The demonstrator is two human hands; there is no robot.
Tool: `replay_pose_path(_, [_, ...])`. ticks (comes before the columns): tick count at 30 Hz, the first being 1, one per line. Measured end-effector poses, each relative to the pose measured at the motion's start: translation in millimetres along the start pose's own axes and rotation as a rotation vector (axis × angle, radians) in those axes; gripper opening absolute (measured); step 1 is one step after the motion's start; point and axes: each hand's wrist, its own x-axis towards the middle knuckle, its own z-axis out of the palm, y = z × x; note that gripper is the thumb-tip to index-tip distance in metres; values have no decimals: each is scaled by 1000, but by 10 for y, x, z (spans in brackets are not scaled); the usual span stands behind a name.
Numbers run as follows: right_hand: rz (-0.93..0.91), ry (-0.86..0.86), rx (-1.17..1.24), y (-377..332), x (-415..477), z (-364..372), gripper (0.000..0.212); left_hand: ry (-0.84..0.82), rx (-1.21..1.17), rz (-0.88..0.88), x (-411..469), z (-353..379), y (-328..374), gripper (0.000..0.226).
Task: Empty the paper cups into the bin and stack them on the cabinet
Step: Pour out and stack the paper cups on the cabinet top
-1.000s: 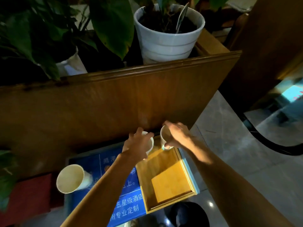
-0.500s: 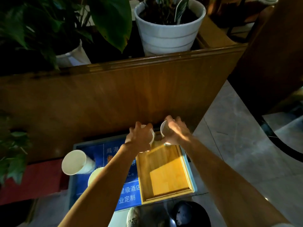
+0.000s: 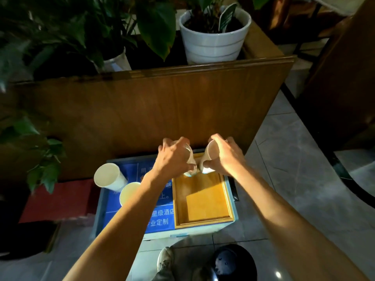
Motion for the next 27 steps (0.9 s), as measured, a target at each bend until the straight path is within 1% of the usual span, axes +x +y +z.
replay_pose_path(2, [-42, 47, 8, -48, -133, -81, 69, 49, -86, -42, -180, -193, 15, 73])
replay_pose_path(4, [-81, 49, 72, -115, -275, -191, 74, 73, -129, -76, -369, -397, -17, 74])
replay_pose_path(7, [-170, 69, 108, -270, -486, -325, 76, 129, -172, -82, -678, -677, -174, 74])
replay_pose_path(10, [-224, 93, 120, -504, -655, -398, 73, 221, -125, -99, -921, -931, -391, 75])
replay_pose_path(15, [-277, 80, 152, -1020, -815, -492, 64, 285, -96, -128, -1150, -1343, -753, 75])
replay_pose_path(21, [-294, 33, 184, -1590, -894, -396, 58, 311, -114, -178, -1298, -1736, -1205, 76])
replay_pose_path(27, [-259, 4, 168, -2031, -942, -141, 57, 287, -106, -121, -1234, -1948, -1663, 76])
